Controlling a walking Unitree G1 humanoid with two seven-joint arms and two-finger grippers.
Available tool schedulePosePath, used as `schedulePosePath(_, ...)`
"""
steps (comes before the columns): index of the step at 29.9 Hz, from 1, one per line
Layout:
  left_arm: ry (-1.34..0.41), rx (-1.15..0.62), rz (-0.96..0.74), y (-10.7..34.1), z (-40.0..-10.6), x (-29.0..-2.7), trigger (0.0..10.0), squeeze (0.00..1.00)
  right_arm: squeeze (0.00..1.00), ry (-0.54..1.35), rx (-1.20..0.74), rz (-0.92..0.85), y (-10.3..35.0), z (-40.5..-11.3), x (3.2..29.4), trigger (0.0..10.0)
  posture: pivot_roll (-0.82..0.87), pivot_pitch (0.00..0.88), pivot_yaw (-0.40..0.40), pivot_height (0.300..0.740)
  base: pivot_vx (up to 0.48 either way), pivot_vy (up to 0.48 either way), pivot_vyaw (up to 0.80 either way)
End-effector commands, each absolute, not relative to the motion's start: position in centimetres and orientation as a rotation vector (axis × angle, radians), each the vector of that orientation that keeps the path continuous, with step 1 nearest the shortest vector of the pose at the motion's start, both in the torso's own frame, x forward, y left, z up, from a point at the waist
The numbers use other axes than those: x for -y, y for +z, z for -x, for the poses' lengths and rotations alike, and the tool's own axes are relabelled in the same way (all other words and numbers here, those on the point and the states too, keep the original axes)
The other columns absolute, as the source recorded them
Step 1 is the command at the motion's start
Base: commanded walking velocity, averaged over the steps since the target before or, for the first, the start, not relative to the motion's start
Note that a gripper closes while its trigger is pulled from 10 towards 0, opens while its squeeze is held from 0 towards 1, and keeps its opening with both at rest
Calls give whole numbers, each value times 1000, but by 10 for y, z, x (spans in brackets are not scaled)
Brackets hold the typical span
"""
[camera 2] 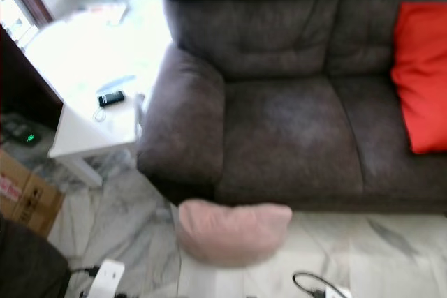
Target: Move the pillow to the sofa from floor
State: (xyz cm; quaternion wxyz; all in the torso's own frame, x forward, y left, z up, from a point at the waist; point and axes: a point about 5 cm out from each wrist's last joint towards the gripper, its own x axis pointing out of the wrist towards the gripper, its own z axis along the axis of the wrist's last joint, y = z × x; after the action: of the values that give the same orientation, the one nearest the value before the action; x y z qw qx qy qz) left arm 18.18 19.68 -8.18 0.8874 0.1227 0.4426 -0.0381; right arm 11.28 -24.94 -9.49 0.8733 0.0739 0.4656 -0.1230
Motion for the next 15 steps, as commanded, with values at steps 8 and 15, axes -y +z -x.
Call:
schedulePosePath(8,-84,-941,-252,-85,-175,-198,10000,0,0,-266,-1000,-168,-99,-102,247,10000,-54,140,0,740,0,0,0)
schedulePosePath(15,-100,-943,-273,-85,-175,-197,10000,0,0,-268,-999,-166,-99,-102,247,10000,-55,138,0,740,0,0,0)
